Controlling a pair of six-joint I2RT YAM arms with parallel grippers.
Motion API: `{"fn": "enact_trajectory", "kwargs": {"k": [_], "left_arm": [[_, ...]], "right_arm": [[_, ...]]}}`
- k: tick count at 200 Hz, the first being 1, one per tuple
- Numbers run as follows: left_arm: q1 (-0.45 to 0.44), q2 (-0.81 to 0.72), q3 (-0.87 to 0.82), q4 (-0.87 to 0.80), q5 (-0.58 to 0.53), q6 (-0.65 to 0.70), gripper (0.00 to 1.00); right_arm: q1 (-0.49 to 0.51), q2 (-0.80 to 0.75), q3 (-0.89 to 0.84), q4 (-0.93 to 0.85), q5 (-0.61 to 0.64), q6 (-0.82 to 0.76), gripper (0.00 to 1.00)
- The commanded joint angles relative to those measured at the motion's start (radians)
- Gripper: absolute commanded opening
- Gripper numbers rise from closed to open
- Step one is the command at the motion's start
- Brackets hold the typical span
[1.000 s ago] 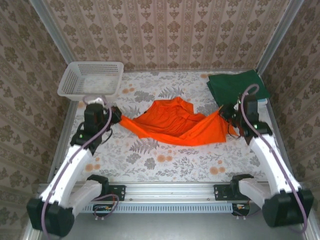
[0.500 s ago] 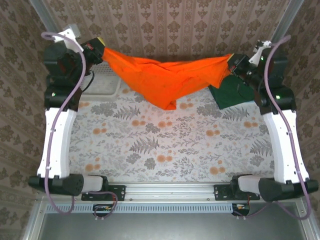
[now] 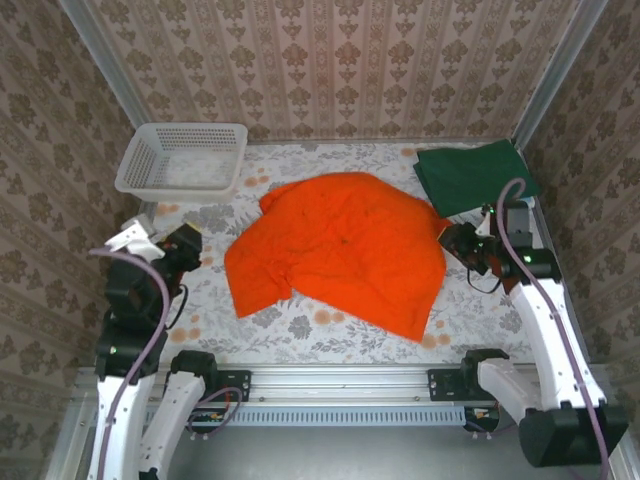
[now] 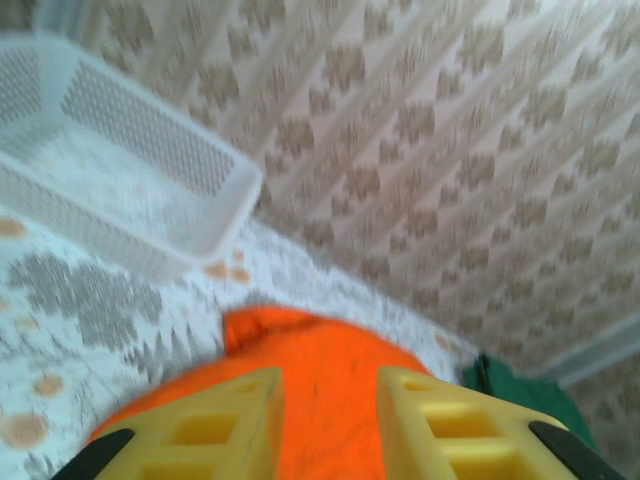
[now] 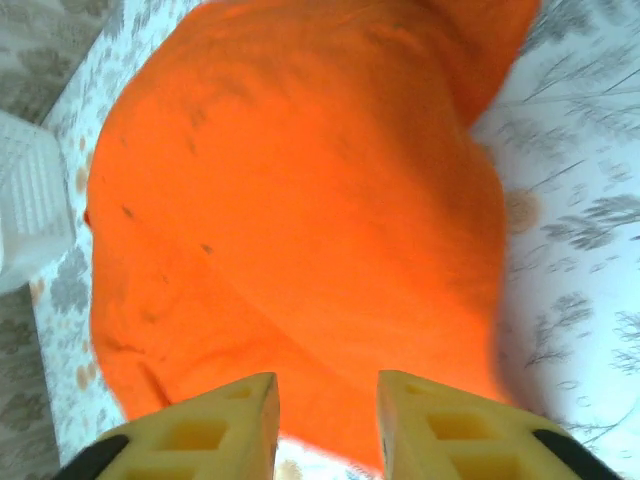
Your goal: Fold and stack the t-shirts
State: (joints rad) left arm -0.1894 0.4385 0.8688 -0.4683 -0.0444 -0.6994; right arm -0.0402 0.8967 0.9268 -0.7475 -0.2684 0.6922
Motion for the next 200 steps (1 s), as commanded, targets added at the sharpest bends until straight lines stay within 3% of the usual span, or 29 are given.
{"fn": "enact_trajectory", "kwargs": {"k": [1,14,30,55,72,98,124,158,200], "left_arm": [[-0.002,0.086,0.019,0.057,-0.06,-0.005,0.35],[-0.004,0.218,0.034,0.096,0.044,0.011,0.42],[-0.046,0.422,0.087,0.104,0.148,0.057,0.48],[-0.2,0.77,0.219,0.092,0.106,0.181,0.6],[-0.231,0.985,0.326,0.088,0.113,0.205,0.62],[-0.191,1.271,0.556,0.038,0.063,0.239,0.72],[-0.107,1.507,0.75,0.009,0.144,0.195,0.72],[-0.079,1.702,0.938,-0.069,0.131,0.228,0.71],[-0.078,1.895,1.112,-0.139,0.159,0.24,0.65]], "right_arm": [[-0.015,-0.015,-0.013,0.082,0.064,0.061,0.49],[-0.015,0.023,-0.028,0.151,0.062,0.088,0.55],[0.015,0.12,-0.018,0.226,0.045,0.087,0.55],[0.129,0.362,0.079,0.217,0.045,0.005,0.56],[0.209,0.539,0.154,0.182,0.062,-0.028,0.55],[0.285,0.718,0.231,0.198,0.081,-0.031,0.54],[0.37,0.786,0.236,0.256,0.055,-0.008,0.55],[0.51,0.786,0.136,0.347,-0.017,0.059,0.55],[0.677,0.826,0.108,0.429,-0.007,0.114,0.57]]}}
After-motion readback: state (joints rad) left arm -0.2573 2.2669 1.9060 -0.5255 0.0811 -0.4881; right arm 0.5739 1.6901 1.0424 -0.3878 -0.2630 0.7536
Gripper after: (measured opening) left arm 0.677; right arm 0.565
